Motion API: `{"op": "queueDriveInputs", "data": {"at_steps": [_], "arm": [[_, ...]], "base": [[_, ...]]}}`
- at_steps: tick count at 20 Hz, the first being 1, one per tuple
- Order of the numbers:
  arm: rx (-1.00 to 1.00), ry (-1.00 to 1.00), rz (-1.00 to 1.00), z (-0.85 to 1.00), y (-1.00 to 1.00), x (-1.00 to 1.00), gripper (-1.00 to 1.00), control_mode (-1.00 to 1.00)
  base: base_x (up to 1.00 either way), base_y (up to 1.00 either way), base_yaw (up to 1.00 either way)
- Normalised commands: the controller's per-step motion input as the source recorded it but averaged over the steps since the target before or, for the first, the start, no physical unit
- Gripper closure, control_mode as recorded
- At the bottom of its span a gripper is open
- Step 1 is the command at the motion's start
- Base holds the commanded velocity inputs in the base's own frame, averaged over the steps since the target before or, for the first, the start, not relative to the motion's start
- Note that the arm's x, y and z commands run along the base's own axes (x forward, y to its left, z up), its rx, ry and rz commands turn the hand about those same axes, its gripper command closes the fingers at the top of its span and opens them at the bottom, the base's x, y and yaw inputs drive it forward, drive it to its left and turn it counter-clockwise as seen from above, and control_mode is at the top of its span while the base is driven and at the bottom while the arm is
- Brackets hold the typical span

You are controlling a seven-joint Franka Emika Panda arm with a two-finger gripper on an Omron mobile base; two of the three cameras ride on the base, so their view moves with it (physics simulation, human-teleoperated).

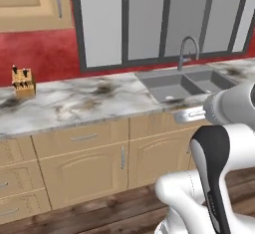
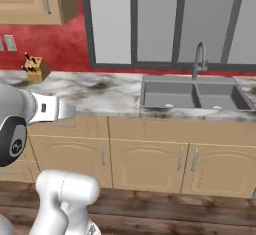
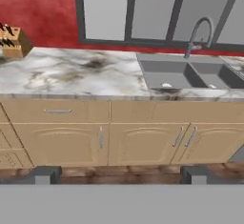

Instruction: Navigate to the stand mixer.

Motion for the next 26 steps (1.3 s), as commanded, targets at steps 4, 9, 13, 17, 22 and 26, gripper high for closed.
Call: {"op": "queueDriveInputs", "data": {"at_steps": [4,9,13,17,22,26], "arm": [[0.00,0.00,0.00,0.00,0.00,0.00,-1.00,1.00],[0.00,0.00,0.00,0.00,0.00,0.00,-1.00,1.00],[0.00,0.00,0.00,0.00,0.00,0.00,-1.00,1.00],[0.00,0.00,0.00,0.00,0.00,0.00,-1.00,1.00],[0.00,0.00,0.00,0.00,0.00,0.00,-1.00,1.00],[0.00,0.00,0.00,0.00,0.00,0.00,-1.00,1.00]], "base": [[-0.11,-1.00,0.08],[-0.07,-1.00,0.07],[0.00,-1.00,0.05],[0.00,-1.00,0.03],[0.00,-1.00,0.04],[0.00,-1.00,0.05]]}}
